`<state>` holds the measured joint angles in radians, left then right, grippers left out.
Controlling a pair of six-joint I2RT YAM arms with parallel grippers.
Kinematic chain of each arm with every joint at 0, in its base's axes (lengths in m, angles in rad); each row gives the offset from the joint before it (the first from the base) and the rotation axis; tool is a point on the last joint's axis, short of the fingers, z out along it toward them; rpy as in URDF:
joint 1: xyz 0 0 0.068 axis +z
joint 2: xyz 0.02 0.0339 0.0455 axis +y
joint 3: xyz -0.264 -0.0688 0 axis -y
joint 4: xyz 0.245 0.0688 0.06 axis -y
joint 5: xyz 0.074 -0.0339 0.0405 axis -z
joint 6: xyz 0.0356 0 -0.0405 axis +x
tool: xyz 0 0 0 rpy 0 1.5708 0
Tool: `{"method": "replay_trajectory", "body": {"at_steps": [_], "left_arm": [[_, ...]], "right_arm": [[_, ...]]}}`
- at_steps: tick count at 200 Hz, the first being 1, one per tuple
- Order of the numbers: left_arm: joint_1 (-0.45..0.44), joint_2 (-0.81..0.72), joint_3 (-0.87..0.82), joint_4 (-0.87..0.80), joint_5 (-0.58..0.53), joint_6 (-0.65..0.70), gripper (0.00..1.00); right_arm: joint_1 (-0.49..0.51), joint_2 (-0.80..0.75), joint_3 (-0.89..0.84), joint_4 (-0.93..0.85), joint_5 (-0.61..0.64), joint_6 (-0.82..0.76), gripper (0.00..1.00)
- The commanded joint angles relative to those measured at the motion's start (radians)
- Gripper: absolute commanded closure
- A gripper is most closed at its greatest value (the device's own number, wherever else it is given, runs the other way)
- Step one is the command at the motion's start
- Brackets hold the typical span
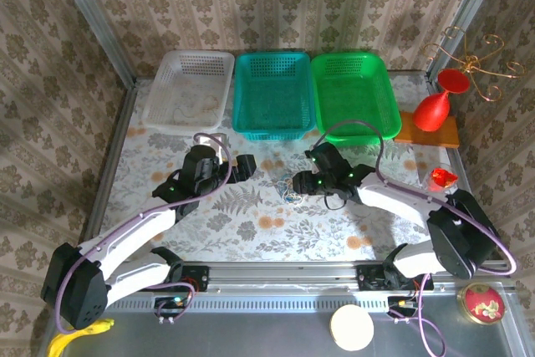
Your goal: Untangle the cables
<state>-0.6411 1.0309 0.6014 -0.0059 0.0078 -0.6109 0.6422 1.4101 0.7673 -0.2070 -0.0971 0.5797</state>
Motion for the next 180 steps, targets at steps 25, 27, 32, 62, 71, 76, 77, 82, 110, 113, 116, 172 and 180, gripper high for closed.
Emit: {"method": "replay_trajectory", "body": {"at_steps": [25, 27, 32, 62, 71, 76, 77, 82, 110, 113, 116, 172, 180], "left_arm": [[-0.003, -0.017, -0.014, 0.030, 0.017, -0.010, 0.00], [-0.002, -0.017, -0.014, 0.030, 0.016, -0.010, 0.00], [-0.002, -0.017, -0.014, 0.031, 0.015, -0.010, 0.00], [-0.002, -0.018, -0.014, 0.037, 0.017, -0.009, 0.00], [-0.002, -0.016, -0.014, 0.037, 0.019, -0.010, 0.00], [-0.002, -0.017, -0.015, 0.037, 0.019, -0.010, 0.00], [-0.002, -0.016, -0.014, 0.037, 0.019, -0.010, 0.00], [-0.003, -0.017, -0.012, 0.037, 0.019, -0.007, 0.00], [-0.003, -0.017, -0.014, 0.038, 0.020, -0.001, 0.00], [-0.003, -0.017, -0.015, 0.037, 0.020, -0.001, 0.00], [-0.002, -0.017, -0.015, 0.037, 0.020, -0.001, 0.00], [-0.003, -0.010, -0.050, 0.082, 0.078, 0.007, 0.00], [-0.002, -0.008, -0.056, 0.088, 0.089, 0.010, 0.00]], "right_arm": [[0.006, 0.083, 0.003, 0.020, 0.025, 0.018, 0.59], [0.006, 0.087, 0.004, 0.021, 0.023, 0.017, 0.60], [0.006, 0.093, 0.004, 0.023, 0.023, 0.017, 0.62], [0.005, 0.106, 0.005, 0.029, 0.021, 0.013, 0.80], [0.005, 0.101, 0.004, 0.031, 0.018, 0.013, 0.87], [0.005, 0.098, 0.006, 0.030, 0.015, 0.011, 0.91], [0.005, 0.096, 0.007, 0.029, 0.014, 0.011, 0.92], [0.005, 0.092, 0.009, 0.029, 0.008, 0.010, 0.96], [0.005, 0.047, 0.029, 0.023, -0.037, 0.005, 1.00], [0.005, 0.042, 0.032, 0.023, -0.043, 0.005, 1.00], [0.005, 0.037, 0.034, 0.024, -0.051, 0.005, 1.00], [0.013, -0.057, 0.072, 0.121, -0.214, 0.052, 1.00], [0.018, -0.062, 0.081, 0.126, -0.218, 0.053, 1.00]]}}
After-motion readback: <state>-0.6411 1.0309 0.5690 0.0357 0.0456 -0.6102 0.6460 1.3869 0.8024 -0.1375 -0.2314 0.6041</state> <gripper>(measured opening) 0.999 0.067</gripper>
